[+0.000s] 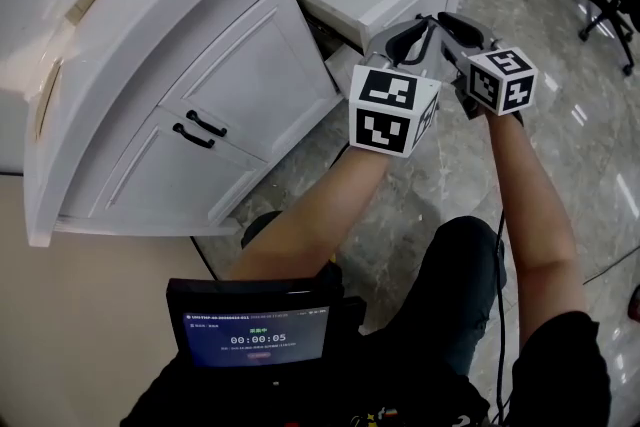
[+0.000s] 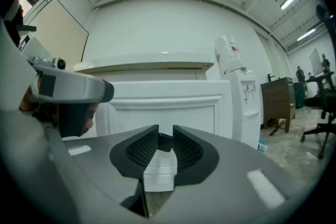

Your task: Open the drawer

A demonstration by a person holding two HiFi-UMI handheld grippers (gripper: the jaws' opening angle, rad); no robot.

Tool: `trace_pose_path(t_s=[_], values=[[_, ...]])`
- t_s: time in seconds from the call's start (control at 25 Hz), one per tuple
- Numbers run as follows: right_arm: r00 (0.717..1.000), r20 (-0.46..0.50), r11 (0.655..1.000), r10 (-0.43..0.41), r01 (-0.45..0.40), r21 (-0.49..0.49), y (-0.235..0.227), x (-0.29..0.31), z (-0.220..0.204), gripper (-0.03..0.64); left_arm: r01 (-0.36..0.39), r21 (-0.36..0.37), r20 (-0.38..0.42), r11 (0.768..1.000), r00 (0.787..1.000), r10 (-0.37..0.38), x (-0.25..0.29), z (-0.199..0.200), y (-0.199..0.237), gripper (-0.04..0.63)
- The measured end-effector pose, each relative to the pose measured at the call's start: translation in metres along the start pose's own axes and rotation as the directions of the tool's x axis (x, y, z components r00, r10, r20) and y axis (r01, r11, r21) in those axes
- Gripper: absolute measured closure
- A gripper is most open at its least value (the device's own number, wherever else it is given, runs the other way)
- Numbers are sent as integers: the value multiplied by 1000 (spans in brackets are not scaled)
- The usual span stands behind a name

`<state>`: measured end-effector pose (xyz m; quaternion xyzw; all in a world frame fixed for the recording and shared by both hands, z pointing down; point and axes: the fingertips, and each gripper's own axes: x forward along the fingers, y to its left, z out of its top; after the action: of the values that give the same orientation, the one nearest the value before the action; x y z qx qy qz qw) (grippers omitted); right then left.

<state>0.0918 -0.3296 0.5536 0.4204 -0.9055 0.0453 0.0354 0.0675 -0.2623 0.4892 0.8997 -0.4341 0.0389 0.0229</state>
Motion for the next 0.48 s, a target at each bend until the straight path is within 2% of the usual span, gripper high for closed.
trace_pose_path(t_s=[0.04,0.12,0.28,0.48], values=[[1000,13,1000,-18,18,-5,-1,-8,7,519,13,-1,-4,1000,1000,-13,0,2,-3,546],[998,25,998,-62,62,-19,-2,-23,23,586,34,-13,-14,999,999,-34,1,8,-10,546],[992,24,993,-122,122,-1,1,-45,63,592,45,-57,-41,997,998,-48,-3,39,-14,546],[988,3,988,-156,156,0,17,-72,141,594,33,-74,-75,997,996,-39,-11,116,-12,546]])
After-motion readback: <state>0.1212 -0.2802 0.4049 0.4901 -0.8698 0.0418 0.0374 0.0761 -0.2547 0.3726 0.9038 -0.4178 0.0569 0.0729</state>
